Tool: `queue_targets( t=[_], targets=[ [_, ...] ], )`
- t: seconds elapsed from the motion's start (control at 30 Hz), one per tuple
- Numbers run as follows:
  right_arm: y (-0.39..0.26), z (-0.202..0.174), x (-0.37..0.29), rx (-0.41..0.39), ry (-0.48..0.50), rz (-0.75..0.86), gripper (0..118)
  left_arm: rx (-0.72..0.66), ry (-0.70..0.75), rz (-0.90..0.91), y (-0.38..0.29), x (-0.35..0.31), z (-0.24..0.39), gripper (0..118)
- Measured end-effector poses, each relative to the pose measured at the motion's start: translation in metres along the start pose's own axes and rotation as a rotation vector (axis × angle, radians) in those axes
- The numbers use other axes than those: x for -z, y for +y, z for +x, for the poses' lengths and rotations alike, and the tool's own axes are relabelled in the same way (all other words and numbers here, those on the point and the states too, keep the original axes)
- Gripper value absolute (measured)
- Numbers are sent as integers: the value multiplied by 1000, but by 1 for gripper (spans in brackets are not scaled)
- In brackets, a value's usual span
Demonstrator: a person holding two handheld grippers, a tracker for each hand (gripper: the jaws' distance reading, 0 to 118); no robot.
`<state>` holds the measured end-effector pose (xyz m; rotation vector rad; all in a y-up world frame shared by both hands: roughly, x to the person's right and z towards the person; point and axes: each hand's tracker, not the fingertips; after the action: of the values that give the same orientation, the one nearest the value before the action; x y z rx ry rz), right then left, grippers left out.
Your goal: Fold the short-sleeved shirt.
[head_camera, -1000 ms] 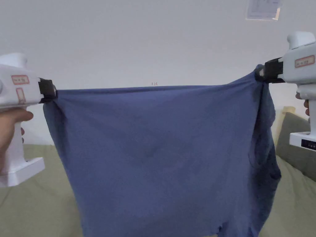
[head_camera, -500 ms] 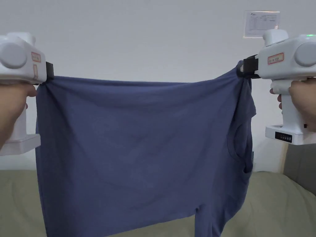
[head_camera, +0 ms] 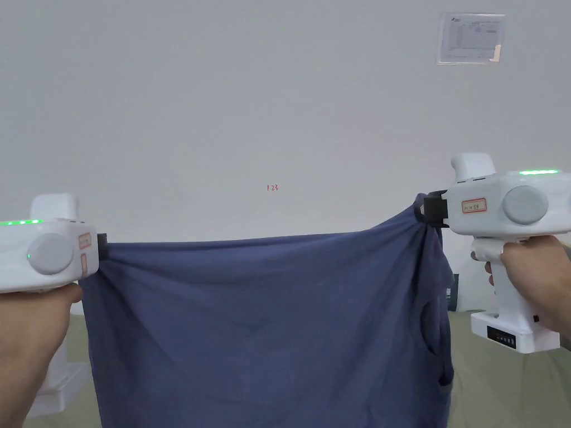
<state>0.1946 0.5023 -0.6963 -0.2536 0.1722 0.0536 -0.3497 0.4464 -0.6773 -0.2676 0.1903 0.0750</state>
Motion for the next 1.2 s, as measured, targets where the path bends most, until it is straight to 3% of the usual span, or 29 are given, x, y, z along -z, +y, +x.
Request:
queue_targets(
  t=[0.23,0.37,0.63,0.73,0.8,0.87,0.97,1.07,1.17,1.2],
  targets=[
    [-22,-8,-56,-15,19,-21,7,34,-19,-9,-19,-46,-12,0],
    [-58,-18,-109,-2,62,-40,7,34,-50,-25,-60,-109,-12,0],
    [-223,-34,-219,29,88,-189,7,25,-90,-146,-203,-230,-20,0],
    [-304,-52,-255,-1,88,-291,7,30,-99,-225,-274,-261,-23,0],
    [-364,-62,-267,38,99,-392,7,55,-90,-341,-329,-268,-28,0],
    [-421,-69,-272,-6,55,-454,7,50,-82,-449,-379,-265,-34,0],
    [-477,-73,-270,5,42,-577,7,56,-42,-591,-431,-264,-39,0],
    [-500,-68,-271,50,-3,-602,7,11,-18,-656,-455,-252,-53,0],
    [-492,-71,-286,106,13,-607,9,-46,-76,-648,-444,-247,-62,0],
    [-492,-69,-287,108,15,-605,19,-10,-88,-627,-435,-252,-62,3]
  ],
)
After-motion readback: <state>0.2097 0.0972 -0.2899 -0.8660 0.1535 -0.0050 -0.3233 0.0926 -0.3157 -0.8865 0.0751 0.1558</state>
